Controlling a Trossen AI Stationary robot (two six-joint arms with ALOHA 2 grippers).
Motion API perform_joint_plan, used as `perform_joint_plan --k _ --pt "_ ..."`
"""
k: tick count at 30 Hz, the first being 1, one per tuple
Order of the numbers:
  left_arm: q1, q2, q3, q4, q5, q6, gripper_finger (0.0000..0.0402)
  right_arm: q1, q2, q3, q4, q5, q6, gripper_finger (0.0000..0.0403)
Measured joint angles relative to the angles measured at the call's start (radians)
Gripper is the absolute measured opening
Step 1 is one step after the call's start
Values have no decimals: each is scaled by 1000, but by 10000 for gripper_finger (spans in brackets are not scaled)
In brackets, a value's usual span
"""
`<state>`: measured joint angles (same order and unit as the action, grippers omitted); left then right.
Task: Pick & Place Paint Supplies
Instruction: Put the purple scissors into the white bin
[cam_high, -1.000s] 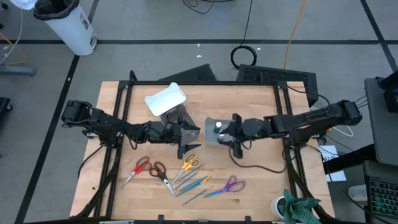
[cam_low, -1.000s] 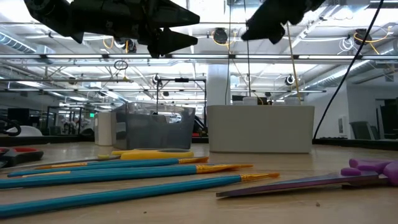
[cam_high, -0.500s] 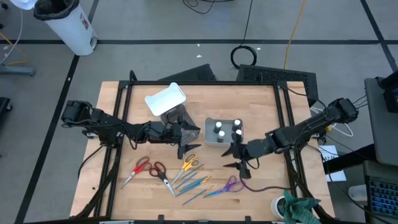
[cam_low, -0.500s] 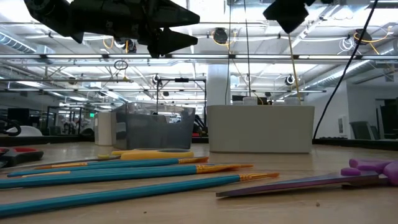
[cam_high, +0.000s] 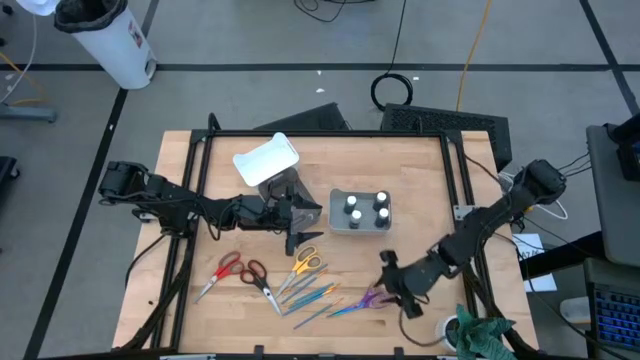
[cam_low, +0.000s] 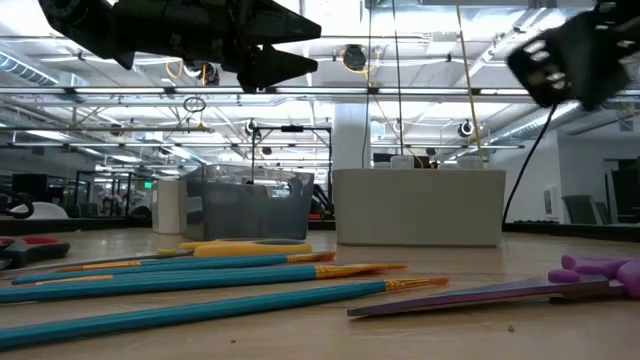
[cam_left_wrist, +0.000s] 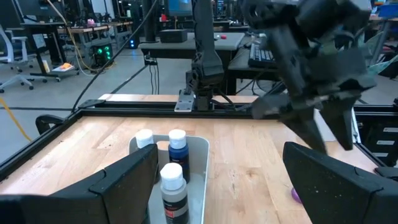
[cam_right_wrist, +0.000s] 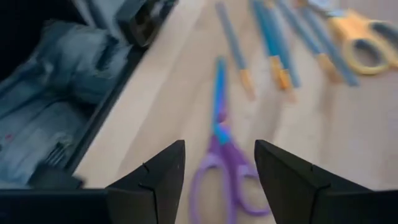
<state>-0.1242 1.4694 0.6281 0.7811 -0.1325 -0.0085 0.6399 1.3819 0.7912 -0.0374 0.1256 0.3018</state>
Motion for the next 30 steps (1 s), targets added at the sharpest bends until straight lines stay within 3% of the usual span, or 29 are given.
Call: perform_joint_plan --k 9,24,30 --pt "0 0 0 0 0 0 354 109 122 -112 267 3 62 169" --pt "0 0 0 0 -1 -20 354 107 303 -109 226 31 105 122" --pt "0 0 0 0 -1 -21 354 107 298 -108 182 81 132 58"
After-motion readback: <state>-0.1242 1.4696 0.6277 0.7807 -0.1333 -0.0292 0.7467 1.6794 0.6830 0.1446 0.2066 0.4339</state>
